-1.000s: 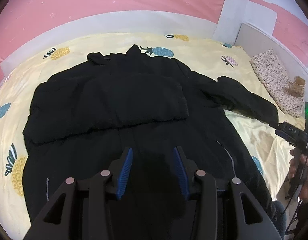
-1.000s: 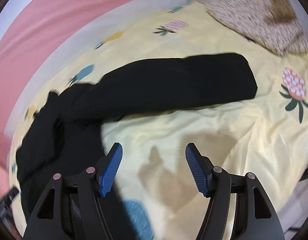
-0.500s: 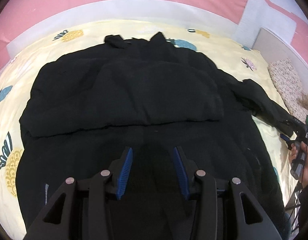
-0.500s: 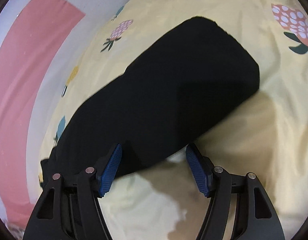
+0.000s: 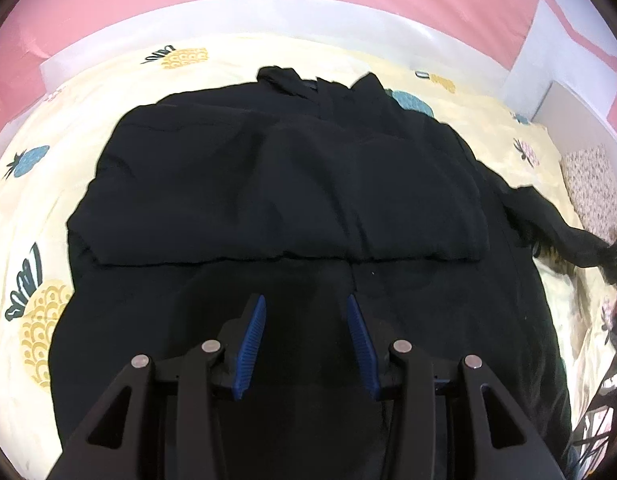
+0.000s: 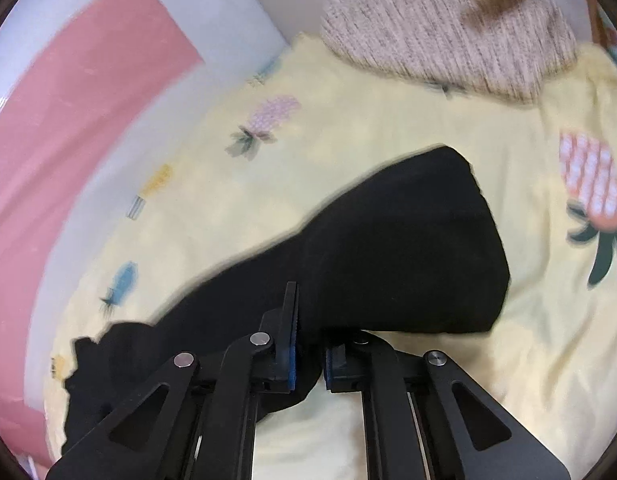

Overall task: Fold large clothes
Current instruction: 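Grasp the other coat sleeve with the right tool and lift it, then fold the held sleeve across the coat chest with the right tool, release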

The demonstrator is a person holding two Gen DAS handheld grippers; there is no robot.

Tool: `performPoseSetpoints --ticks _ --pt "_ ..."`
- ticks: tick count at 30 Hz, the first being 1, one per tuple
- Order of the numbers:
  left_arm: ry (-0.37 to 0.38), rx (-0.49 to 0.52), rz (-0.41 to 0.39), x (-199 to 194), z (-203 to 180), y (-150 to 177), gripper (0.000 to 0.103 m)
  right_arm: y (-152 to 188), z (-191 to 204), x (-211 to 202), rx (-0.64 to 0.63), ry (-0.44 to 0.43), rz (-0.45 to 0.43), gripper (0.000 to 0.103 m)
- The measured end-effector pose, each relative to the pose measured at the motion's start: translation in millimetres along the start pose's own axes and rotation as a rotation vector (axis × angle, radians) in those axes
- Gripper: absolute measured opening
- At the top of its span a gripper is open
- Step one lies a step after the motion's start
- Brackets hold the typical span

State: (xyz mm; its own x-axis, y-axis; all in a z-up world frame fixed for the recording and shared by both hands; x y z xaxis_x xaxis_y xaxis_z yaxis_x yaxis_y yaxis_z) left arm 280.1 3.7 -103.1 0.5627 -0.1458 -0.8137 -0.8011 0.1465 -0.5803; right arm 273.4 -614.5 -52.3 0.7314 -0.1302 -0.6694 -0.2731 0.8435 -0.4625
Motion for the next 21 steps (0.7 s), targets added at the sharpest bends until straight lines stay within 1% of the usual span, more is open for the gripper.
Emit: performPoseSetpoints --ticks 3,5,7,9,12,15,18,21 --pt "0.001 -0.024 -0.015 -9 9 0 0.045 -7 54 -28 -0.074 -0.084 -0.039 0.009" --pt "0.003 -0.042 -0.027 -15 15 -1 0.045 -4 97 -50 -0.147 -0.148 -0.062 0.009" --pt "0.003 -0.058 -0.041 -22 22 -1 0.045 6 139 -73 -0.221 -0.219 -0.068 0.009" --pt "0.001 -0.076 -0.057 -30 31 1 0.045 24 179 -91 -0.298 -0.282 -0.065 0.009" --pt "-0.005 -0.107 -0.076 -41 47 6 0.045 67 233 -111 -0.420 -0.369 -0.023 0.009" --pt "-0.013 -0.144 -0.083 -46 64 13 0.045 116 271 -114 -0.526 -0.417 0.029 0.009" --pt "-0.025 -0.173 -0.084 -48 82 21 0.045 181 302 -103 -0.643 -0.437 0.102 0.009" --pt "-0.039 -0.199 -0.075 -49 100 31 0.045 235 315 -81 -0.715 -0.438 0.183 0.009"
Point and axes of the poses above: each gripper's, at about its wrist camera, not at the fingertips, and x roughly the way its jaws point, z to its left, y to its underside, the point moved 7 cm from there along x, roughly the way its jaws point, and after that the axes turned 13 degrees about x, right-handed, at the moved point
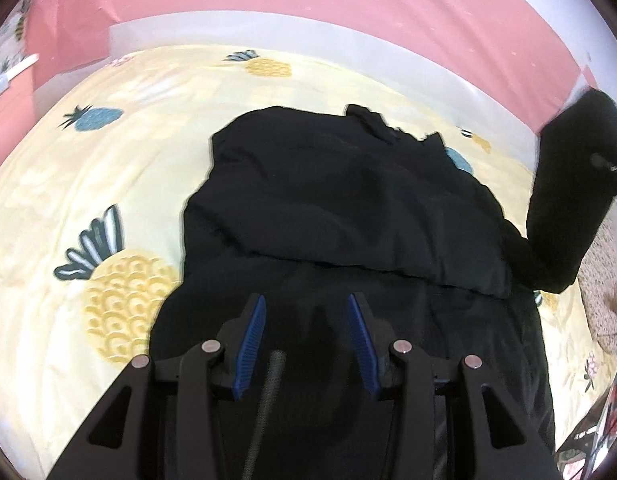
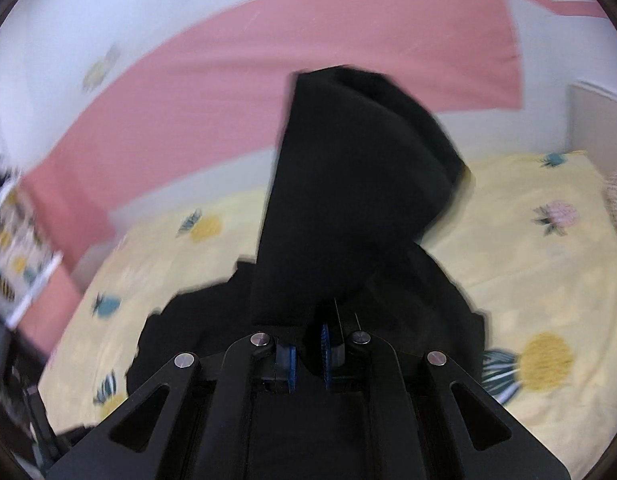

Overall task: Fold large clothes
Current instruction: 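Fold the held sleeve across the coat chest with the right tool, release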

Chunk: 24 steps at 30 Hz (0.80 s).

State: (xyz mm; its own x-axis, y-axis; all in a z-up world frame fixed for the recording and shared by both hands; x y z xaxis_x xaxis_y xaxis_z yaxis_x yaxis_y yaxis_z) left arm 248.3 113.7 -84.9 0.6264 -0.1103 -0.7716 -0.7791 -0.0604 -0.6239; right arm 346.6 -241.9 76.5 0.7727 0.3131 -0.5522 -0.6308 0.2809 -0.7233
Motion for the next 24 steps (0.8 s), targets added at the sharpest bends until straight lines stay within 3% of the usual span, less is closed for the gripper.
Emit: performPoseSetpoints --ticks 6,9,13,17,18,21,24 --pt "-0.030 -0.037 0.002 1 31 8 0.045 84 35 94 -0.073 0.003 0.212 0.009" --pt "-0.029 -0.047 0.002 4 38 8 0.045 123 46 118 -0.110 0.020 0.301 0.013" --pt "-0.011 -0.049 -0.002 8 37 6 0.045 146 40 120 -0.139 0.046 0.351 0.016" --pt "0.020 -0.057 -0.018 8 28 -7 0.055 133 39 95 -0.098 -0.049 0.339 0.021" --pt "0.033 -0.062 -0.025 7 25 -12 0.058 129 36 86 -0.089 -0.075 0.329 0.027" --pt "0.094 -0.077 -0.043 8 10 -29 0.067 118 32 59 -0.050 -0.176 0.307 0.078" --pt "0.166 -0.092 -0.046 14 -9 -48 0.070 112 22 43 -0.022 -0.207 0.283 0.079"
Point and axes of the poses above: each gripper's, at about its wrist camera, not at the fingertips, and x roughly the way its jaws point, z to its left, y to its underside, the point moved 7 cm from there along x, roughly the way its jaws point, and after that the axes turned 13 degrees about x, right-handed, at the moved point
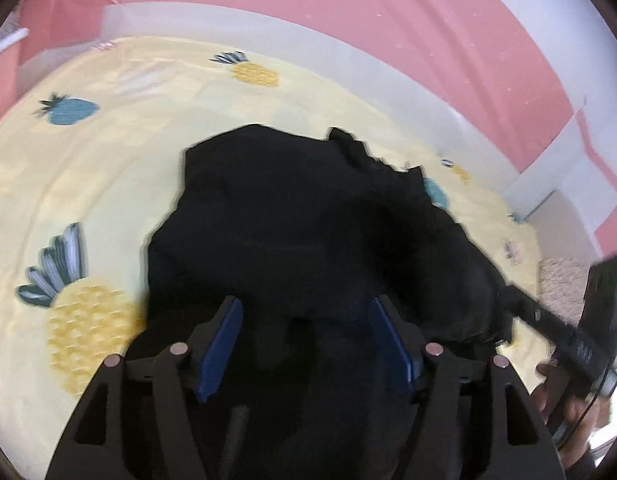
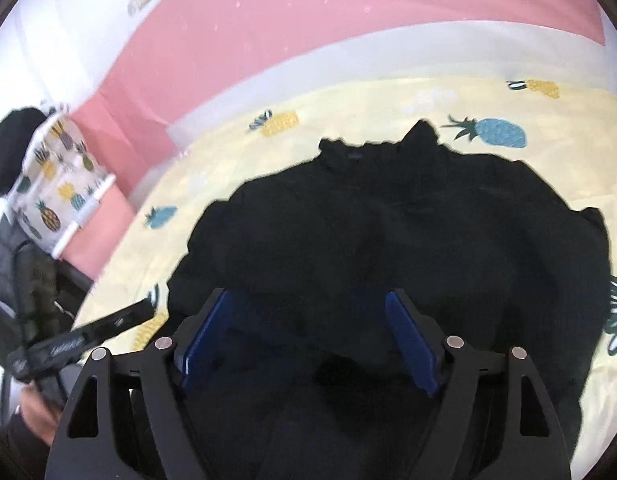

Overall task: Fold large clothes
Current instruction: 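Fold the held sleeve across the coat chest with the right tool, release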

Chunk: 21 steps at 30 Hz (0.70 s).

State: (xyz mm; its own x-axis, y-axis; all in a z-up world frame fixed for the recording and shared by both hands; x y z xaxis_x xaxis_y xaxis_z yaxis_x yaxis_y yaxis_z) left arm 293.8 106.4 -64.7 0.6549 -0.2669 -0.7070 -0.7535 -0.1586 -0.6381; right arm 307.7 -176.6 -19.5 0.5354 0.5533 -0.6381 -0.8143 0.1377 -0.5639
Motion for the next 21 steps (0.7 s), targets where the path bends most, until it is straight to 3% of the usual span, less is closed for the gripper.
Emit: performPoseSetpoints --ticks 4,8,10,12,15,18,21 --pt "0.086 0.013 -0.006 18 -27 -20 0.076 -5 -34 -24 0.034 0.060 -0.059 0.079" --pt "0.078 0.058 0.076 67 -45 -25 0.076 -10 -94 -35 0.146 0.177 -0.093 0.079" --pt "0.072 0.080 0.133 93 -51 -22 0.067 -12 -126 -42 0.201 0.248 -0.120 0.071" --pt "0.083 0.121 0.147 107 -60 -18 0.024 -15 -152 -45 0.250 0.297 -0.139 0.051" --pt "-0.025 0.225 0.079 101 -66 -27 0.012 -20 -174 -38 0.286 0.330 -0.153 0.033" --pt "-0.109 0.279 0.010 89 -57 -39 0.010 -21 -177 -20 0.274 0.319 -0.133 0.032" --pt "-0.121 0.253 0.055 104 -38 -35 0.010 -12 -178 22 0.214 0.344 -0.050 0.032"
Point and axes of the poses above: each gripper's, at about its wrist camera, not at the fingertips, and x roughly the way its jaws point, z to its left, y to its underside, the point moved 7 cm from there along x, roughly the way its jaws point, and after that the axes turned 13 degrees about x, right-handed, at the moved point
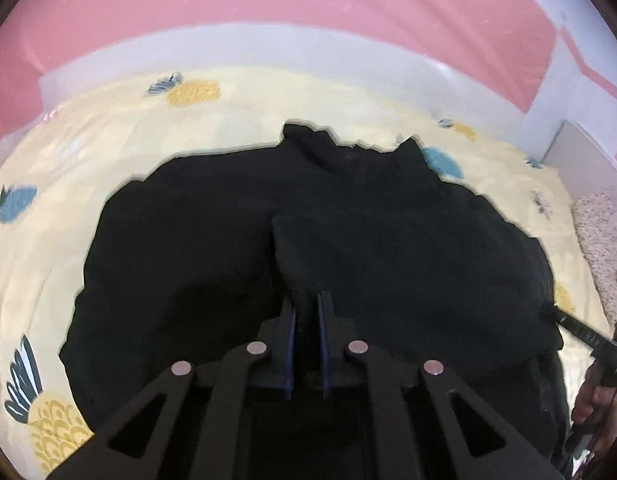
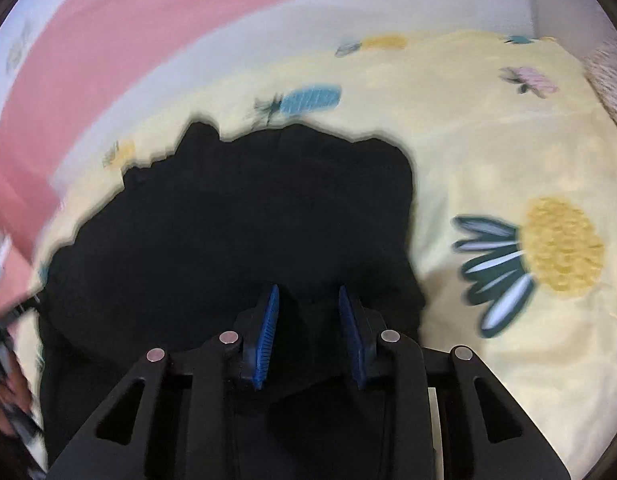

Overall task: Fold large clothes
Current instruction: 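Fold the held sleeve across the coat chest with the right tool, release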

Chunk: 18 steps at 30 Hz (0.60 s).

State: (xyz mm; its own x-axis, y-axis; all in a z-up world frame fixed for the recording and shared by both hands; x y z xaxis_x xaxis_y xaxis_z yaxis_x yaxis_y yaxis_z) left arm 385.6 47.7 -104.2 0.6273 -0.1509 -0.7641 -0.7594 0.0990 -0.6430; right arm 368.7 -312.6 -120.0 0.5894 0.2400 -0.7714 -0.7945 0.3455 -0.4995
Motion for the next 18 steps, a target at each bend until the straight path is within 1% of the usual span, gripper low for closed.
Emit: performPoseSetpoints --ticks 2,5,9,11,12,13,15,16,18 --pt "0.001 -0.004 0.033 14 5 10 0.011 6 -1 9 -0.013 0.004 0.001 0.032" --pt "-0.017 0.012 0.034 20 4 19 0.011 4 0 3 -0.006 0.006 0.014 0.031" --pt "0.012 -0.035 0.018 5 11 22 0.013 7 -10 -14 -0.028 0.016 0.055 0.031" --pt "-0.026 -0.044 0.000 -12 23 24 0.013 4 -20 -27 -0.015 0.030 0.040 0.031" --pt "-0.053 -0.060 -0.009 -22 33 25 0.013 -1 -25 -36 -0.009 0.038 0.015 0.031" --pt "-0.063 -0.085 -0.018 -29 40 25 0.013 -8 -27 -40 -0.005 0.042 -0.005 0.031" --pt "-0.051 -0.132 -0.039 -39 50 18 0.013 -25 -24 -45 -0.005 0.037 -0.042 0.031" --pt "-0.041 -0.133 -0.053 -41 48 10 0.013 -33 -20 -43 -0.012 0.038 -0.051 0.031" --pt "-0.031 -0.098 -0.090 -41 33 -11 0.013 -50 -7 -34 -0.036 0.035 -0.068 0.031"
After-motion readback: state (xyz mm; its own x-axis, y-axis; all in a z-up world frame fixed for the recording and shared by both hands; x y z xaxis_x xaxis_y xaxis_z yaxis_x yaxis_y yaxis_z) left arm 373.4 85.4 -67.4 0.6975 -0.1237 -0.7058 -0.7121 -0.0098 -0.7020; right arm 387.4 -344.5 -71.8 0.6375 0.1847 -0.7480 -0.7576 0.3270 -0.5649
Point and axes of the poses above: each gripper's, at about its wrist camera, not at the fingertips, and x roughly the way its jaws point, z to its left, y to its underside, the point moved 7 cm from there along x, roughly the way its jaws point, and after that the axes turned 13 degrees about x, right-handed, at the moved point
